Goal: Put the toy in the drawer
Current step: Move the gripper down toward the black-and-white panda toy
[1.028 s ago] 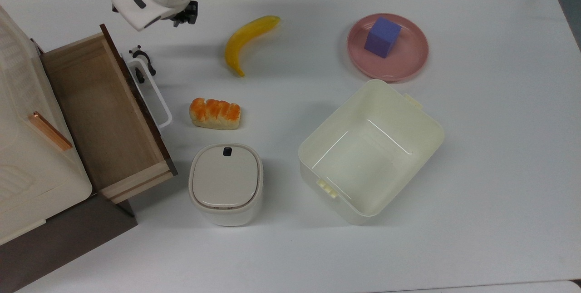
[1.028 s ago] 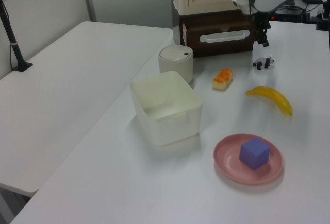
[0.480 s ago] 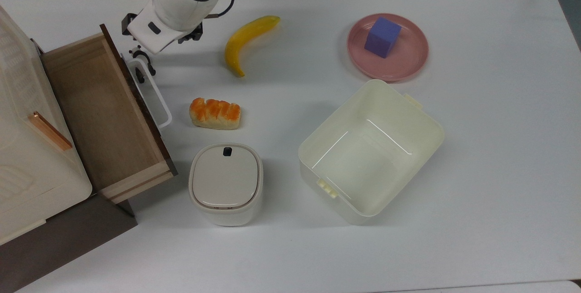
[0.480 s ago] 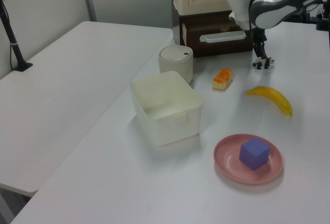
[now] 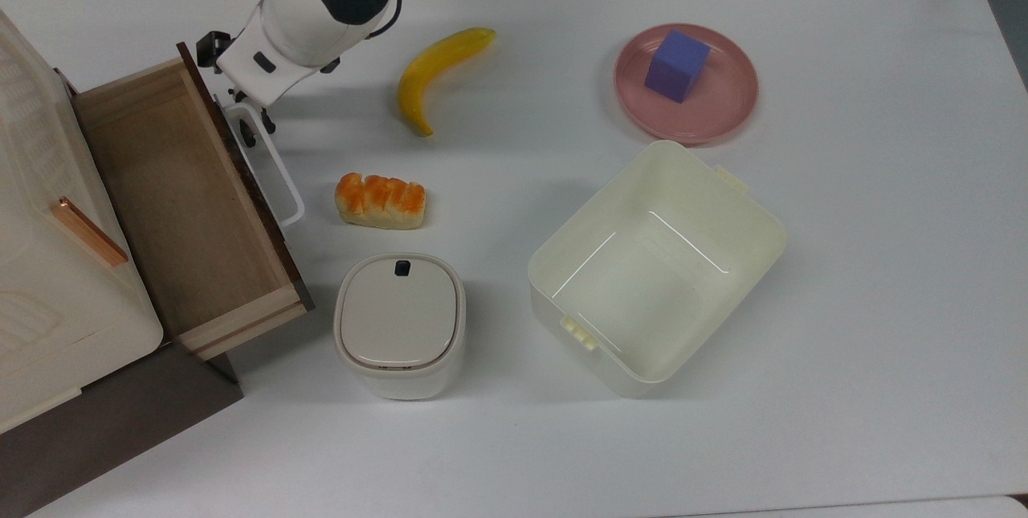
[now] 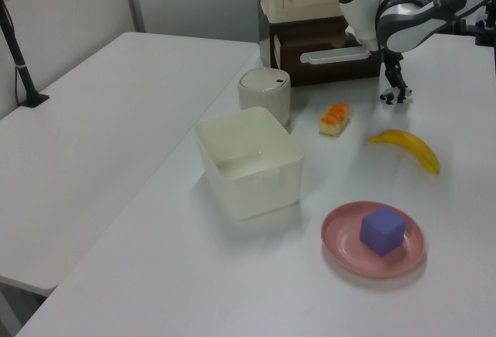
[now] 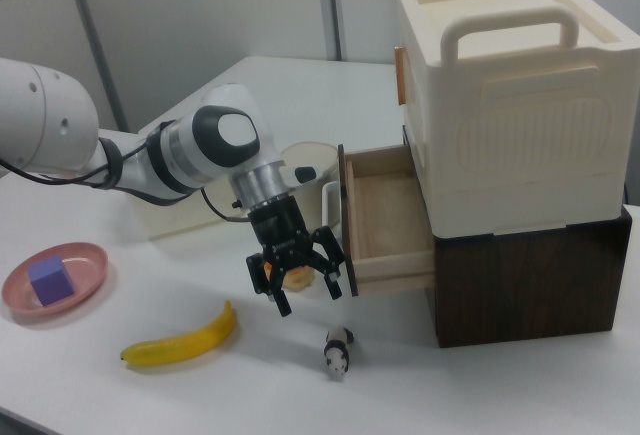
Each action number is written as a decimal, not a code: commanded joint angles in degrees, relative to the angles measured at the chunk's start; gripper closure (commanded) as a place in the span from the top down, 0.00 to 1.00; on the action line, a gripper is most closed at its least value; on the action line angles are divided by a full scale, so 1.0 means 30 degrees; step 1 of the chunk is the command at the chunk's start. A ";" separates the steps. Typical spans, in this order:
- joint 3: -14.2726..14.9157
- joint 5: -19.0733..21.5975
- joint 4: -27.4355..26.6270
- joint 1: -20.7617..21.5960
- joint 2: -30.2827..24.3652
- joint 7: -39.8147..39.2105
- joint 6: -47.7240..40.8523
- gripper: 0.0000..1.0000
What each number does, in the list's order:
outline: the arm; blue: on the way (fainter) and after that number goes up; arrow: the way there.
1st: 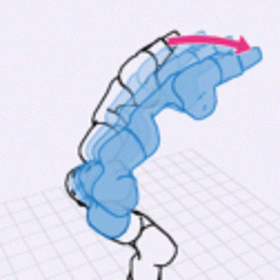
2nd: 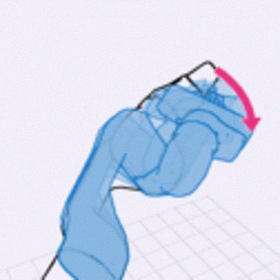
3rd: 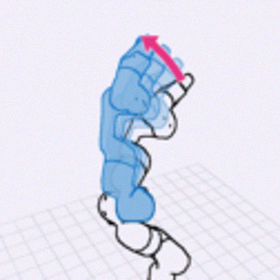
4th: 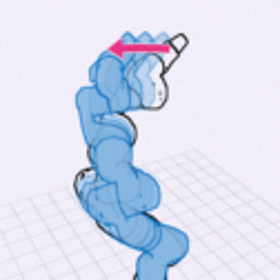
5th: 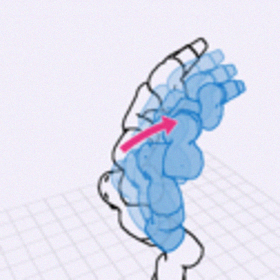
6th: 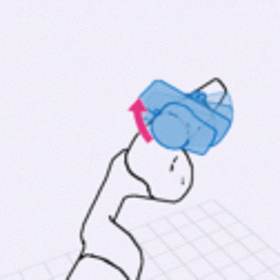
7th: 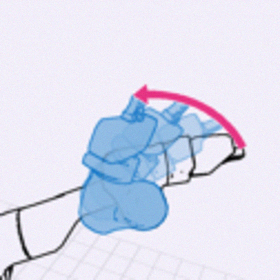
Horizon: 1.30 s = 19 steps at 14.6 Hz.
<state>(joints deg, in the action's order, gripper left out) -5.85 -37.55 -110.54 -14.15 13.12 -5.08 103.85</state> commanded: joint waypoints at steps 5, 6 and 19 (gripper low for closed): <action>0.0017 -0.1134 -0.0623 -0.0001 0.0956 -0.0388 0.1213 1.00; 0.0017 -0.1221 -0.0623 0.0029 0.1075 -0.0417 0.1214 1.00; -0.0452 -0.1369 -0.0359 0.0146 0.2247 -0.0417 0.1213 1.00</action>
<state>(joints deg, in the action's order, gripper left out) -6.91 -40.37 -111.45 -13.98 19.36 -5.51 106.32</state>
